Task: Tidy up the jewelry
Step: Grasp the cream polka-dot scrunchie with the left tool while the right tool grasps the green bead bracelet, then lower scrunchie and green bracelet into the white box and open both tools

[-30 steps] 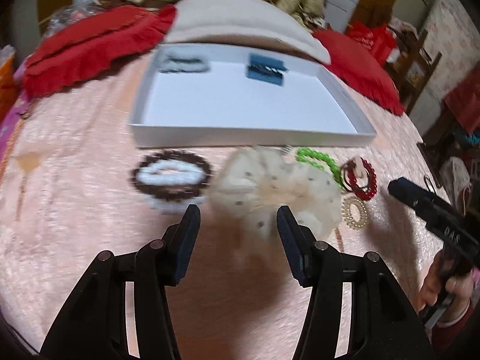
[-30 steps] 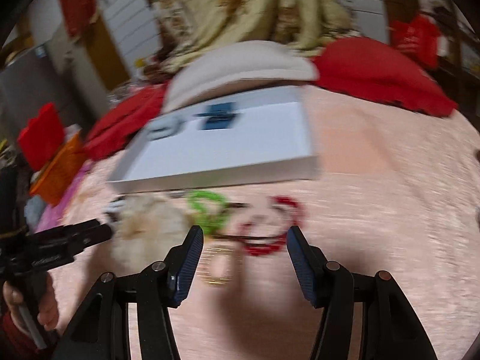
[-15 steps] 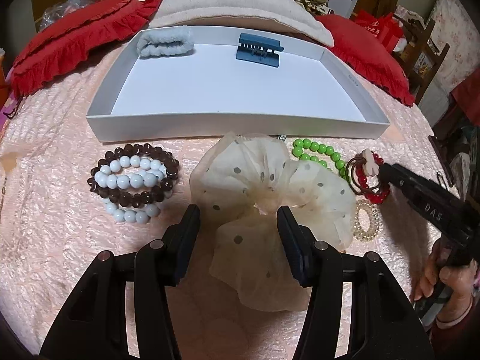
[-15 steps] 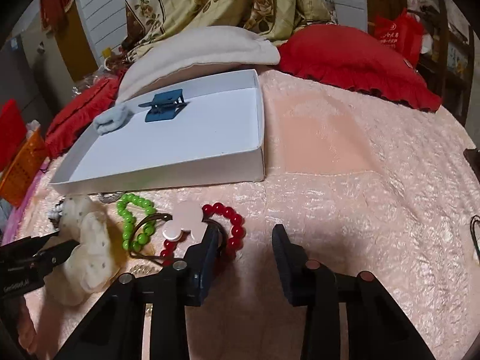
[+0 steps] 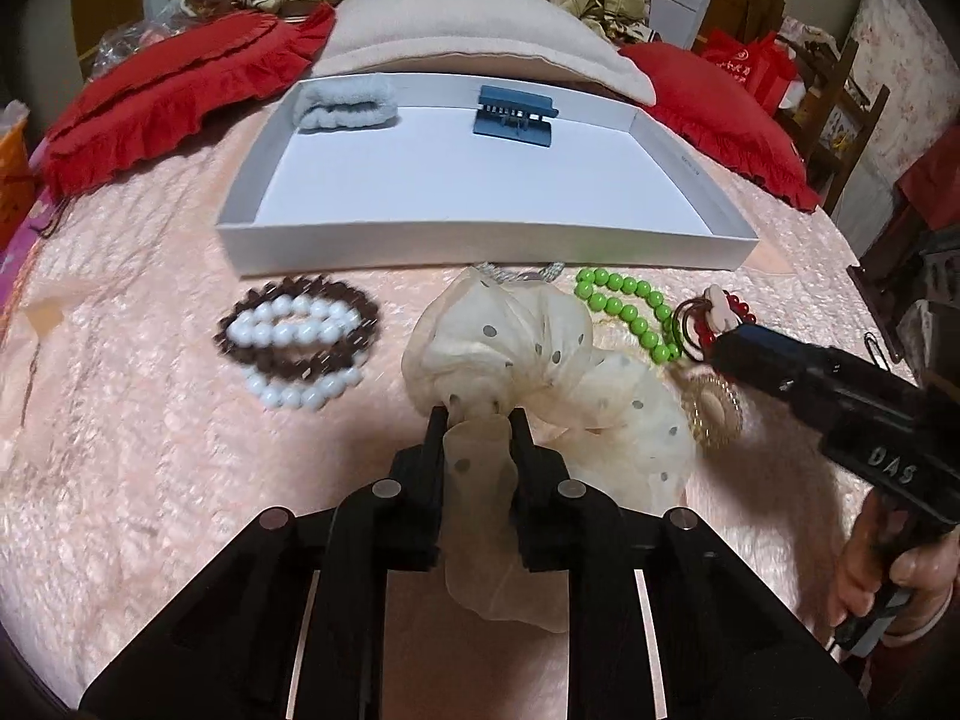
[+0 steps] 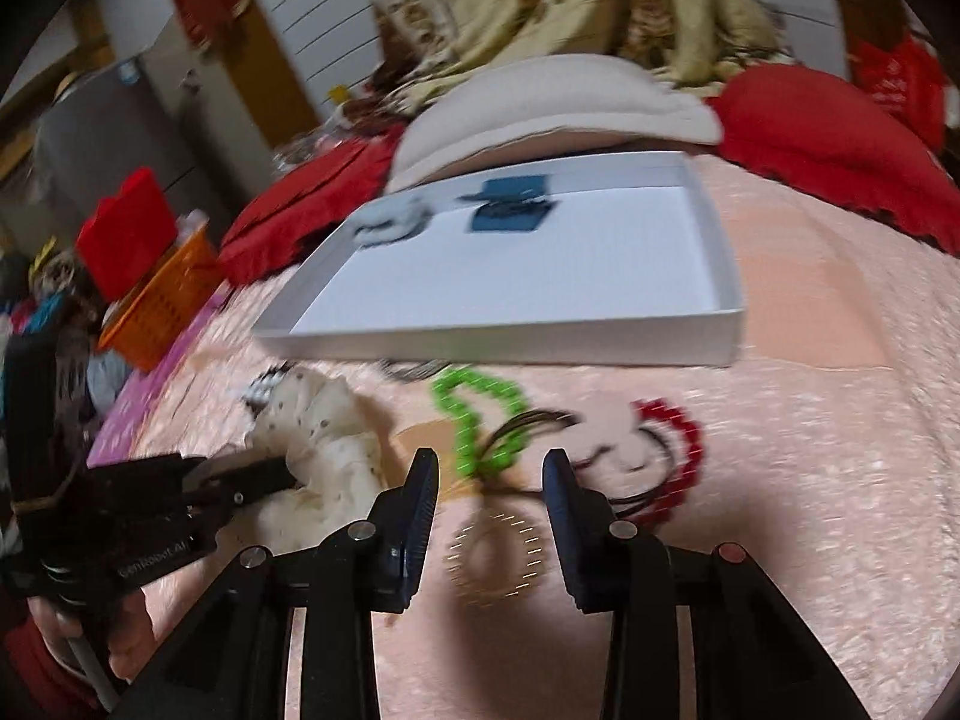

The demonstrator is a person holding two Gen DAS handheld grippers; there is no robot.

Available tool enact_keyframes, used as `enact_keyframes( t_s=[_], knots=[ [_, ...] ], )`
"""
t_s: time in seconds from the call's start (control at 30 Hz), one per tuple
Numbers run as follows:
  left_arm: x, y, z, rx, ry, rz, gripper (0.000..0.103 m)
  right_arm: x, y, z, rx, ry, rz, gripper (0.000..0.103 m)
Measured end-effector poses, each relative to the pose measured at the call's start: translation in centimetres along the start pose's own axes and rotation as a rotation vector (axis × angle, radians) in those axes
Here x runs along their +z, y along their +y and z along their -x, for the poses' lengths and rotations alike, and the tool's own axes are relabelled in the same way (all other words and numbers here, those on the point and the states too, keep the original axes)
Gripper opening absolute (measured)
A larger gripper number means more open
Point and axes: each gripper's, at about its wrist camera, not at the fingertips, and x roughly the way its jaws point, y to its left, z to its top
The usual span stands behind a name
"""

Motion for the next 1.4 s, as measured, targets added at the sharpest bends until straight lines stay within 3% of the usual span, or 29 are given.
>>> enact_keyframes(
  t_s=[0.3, 0.43, 0.67, 0.73, 0.77, 0.8, 0.97, 1.23, 1.4],
  knots=[
    [-3.0, 3.0, 3.0, 0.005, -0.024, 0.036, 0.016, 1.6, 3.0, -2.3, -0.022, 0.007, 0.087, 0.035],
    [-3.8, 3.8, 2.9, 0.008, -0.023, 0.038, 0.016, 2.5, 4.2, -4.5, -0.038, 0.067, 0.151, 0.035],
    [-4.3, 4.6, 2.4, -0.006, -0.021, 0.048, 0.016, 3.0, 4.0, -7.4, -0.172, 0.131, 0.188, 0.035],
    [-4.3, 4.6, 2.5, -0.008, -0.026, 0.048, 0.016, 2.8, 4.3, -7.5, -0.188, 0.131, 0.212, 0.028],
    [-4.4, 4.6, 2.6, -0.006, -0.03, 0.047, 0.016, 2.8, 4.4, -7.4, -0.183, 0.129, 0.211, 0.013],
    [-4.4, 4.5, 2.8, -0.001, -0.035, 0.048, 0.016, 2.7, 4.5, -7.3, -0.169, 0.129, 0.205, 0.009],
    [-4.2, 4.6, 5.5, -0.009, -0.083, 0.063, 0.016, 2.4, 4.7, -5.7, -0.077, 0.107, 0.143, 0.009],
    [-2.5, 4.4, 11.7, -0.043, -0.189, 0.054, 0.016, 5.2, 5.3, 1.7, 0.094, -0.045, 0.012, 0.009],
    [0.6, 4.1, 14.3, -0.042, -0.246, 0.028, 0.016, 8.0, 5.5, 4.8, 0.113, -0.122, -0.016, 0.009]
  ],
)
